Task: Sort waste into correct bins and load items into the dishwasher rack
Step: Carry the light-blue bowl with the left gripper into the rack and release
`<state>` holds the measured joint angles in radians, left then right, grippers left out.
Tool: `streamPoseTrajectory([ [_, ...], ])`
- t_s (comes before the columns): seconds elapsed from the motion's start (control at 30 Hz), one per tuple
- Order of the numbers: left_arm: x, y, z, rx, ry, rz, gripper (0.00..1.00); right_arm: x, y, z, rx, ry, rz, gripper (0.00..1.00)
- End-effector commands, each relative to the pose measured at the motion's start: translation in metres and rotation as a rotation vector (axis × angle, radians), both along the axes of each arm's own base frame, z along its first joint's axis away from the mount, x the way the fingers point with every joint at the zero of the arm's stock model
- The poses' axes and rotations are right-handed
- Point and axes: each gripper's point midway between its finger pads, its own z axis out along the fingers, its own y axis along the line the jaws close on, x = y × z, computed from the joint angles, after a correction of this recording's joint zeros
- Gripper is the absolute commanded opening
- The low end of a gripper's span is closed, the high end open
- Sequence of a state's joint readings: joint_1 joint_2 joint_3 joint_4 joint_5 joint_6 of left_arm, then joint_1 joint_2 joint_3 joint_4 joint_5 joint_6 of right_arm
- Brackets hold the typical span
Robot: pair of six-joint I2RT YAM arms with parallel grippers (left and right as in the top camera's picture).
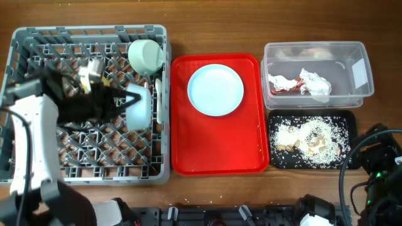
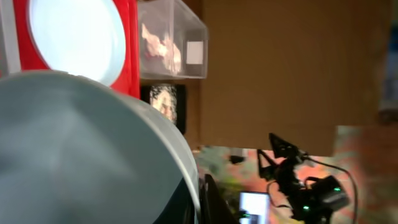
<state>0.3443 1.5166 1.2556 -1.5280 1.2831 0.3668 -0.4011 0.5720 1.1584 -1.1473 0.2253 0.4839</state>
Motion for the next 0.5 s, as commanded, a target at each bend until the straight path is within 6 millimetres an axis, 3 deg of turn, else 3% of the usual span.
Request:
streamPoseTrajectory([
  [0.0,0.000,-0.004,-0.022,-0.154,0.016,0.024,0.04,-0.001,0.000,0.003,-0.012,-0.003,0.007,1.00],
  [0.23,-0.008,-0.006,-0.065,-0.171,0.069,0.027,0.04,-0.001,0.000,0.003,-0.012,-0.003,0.007,1.00],
  [0.47,-0.015,-0.008,-0.075,-0.159,0.097,0.019,0.04,-0.001,0.000,0.003,-0.012,-0.003,0.007,1.00],
])
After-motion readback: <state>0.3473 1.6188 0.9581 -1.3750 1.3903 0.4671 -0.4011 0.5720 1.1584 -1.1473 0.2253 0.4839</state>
